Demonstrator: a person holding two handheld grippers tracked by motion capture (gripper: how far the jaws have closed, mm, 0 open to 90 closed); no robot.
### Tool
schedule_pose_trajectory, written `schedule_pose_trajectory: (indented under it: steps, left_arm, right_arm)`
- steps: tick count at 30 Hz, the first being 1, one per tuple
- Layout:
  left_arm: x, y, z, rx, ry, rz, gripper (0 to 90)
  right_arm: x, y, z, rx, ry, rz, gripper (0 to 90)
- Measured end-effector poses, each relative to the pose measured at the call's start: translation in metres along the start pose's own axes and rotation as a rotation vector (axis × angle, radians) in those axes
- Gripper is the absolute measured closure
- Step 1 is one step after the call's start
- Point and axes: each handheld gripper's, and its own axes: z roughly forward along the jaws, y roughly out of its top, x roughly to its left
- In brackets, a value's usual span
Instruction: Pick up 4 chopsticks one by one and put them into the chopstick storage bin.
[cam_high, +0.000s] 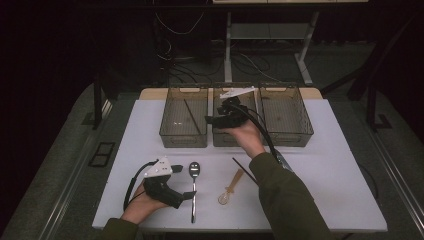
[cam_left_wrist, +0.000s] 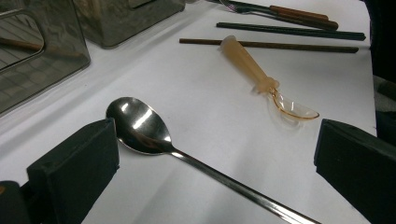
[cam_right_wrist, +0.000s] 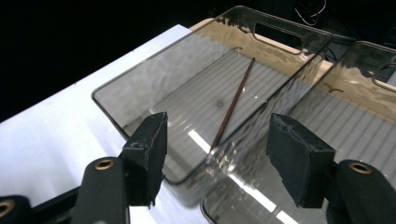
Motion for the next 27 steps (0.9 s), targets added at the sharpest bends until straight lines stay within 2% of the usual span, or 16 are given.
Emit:
schedule_pose_trajectory:
  steps: [15,27]
  left_arm:
    - [0.0,0.0,-0.001,0.002,0.003,-0.003,0.0]
    - [0.002,-0.001,-0.002,-0.016,0.007,-0.011,0.0]
  right_arm:
    - [-0.002,-0.023,-0.034,-0.001,0.063,-0.026,35.8]
    - [-0.008,-0.055,-0.064,0.023,0.085,-0.055,33.0]
